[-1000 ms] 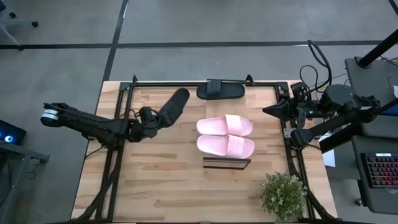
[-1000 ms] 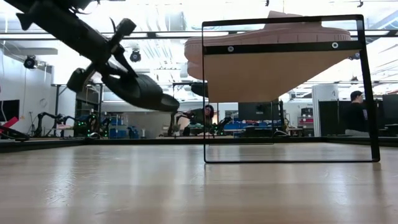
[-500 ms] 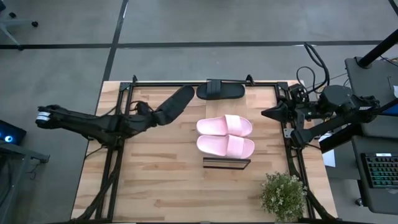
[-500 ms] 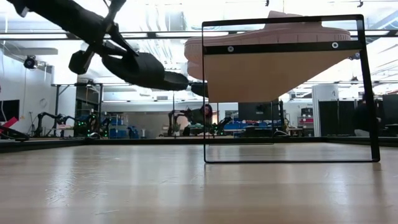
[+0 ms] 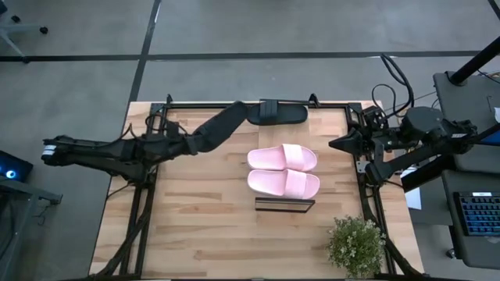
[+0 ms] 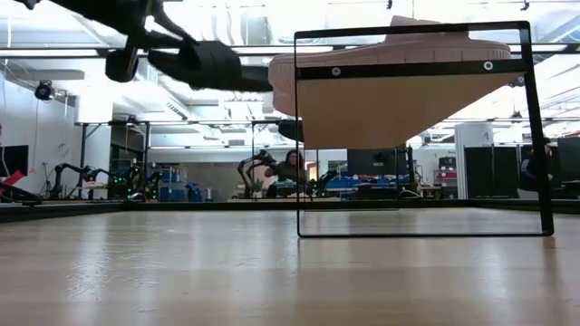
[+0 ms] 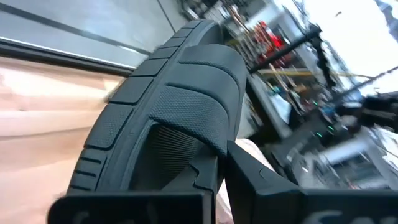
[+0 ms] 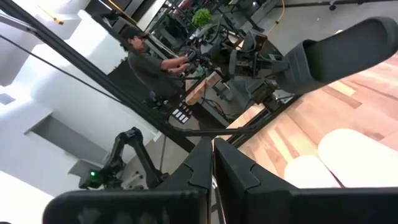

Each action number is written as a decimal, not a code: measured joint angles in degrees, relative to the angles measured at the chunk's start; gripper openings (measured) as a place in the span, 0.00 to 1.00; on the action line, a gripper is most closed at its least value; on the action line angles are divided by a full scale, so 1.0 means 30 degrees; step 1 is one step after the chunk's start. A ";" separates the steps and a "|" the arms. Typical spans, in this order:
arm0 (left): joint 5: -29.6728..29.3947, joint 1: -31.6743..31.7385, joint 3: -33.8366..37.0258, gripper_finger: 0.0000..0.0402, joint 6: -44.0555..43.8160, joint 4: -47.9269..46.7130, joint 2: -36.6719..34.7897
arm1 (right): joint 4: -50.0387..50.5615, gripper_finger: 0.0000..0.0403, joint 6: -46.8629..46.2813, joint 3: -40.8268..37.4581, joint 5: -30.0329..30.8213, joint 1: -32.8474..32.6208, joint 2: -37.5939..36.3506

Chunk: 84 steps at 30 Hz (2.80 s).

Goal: Pick and place slides into the shelf
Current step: Put the black slipper on the shelf

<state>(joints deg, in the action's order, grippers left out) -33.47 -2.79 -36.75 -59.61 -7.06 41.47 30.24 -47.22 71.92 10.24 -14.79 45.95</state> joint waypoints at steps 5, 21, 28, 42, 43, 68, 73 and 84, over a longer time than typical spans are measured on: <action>0.2682 0.0991 -0.0720 0.00 0.0665 -0.0011 0.0409 | 0.0191 0.02 0.0256 -0.0003 -0.0007 0.0007 -0.0208; 1.1753 0.5543 -0.4032 0.00 0.3067 0.0087 0.3733 | 0.1311 0.02 0.0197 -0.0003 0.0087 0.0007 -0.0939; 1.4654 0.6873 -0.5734 0.00 0.4093 0.0163 0.5734 | 0.1326 0.02 0.0232 -0.0007 0.0087 0.0007 -0.0932; 1.7690 0.7325 -0.6582 0.00 0.4501 0.0825 0.8339 | 0.1348 0.02 0.0256 -0.0001 0.0086 0.0013 -0.1056; 1.7710 0.7325 -0.6579 0.00 0.4484 0.1337 0.8527 | 0.1348 0.02 0.0256 -0.0007 0.0087 0.0015 -0.1056; 1.8080 0.7697 -0.9173 0.00 0.5004 0.2845 1.2405 | 0.0748 0.02 0.0428 -0.0007 0.0098 0.0011 -0.0771; 1.7344 0.7696 -0.9171 0.00 0.4982 0.3251 1.2801 | -0.0029 0.02 0.0822 -0.0007 0.0100 0.0012 -0.0685; 1.6916 0.7668 -0.9246 0.00 0.4918 0.3249 1.3528 | -0.0298 0.02 0.0960 -0.0007 0.0102 0.0008 -0.0633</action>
<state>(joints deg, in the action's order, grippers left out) 17.28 20.21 -64.49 -44.85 2.69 82.06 29.35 -44.34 71.90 10.55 -14.76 44.05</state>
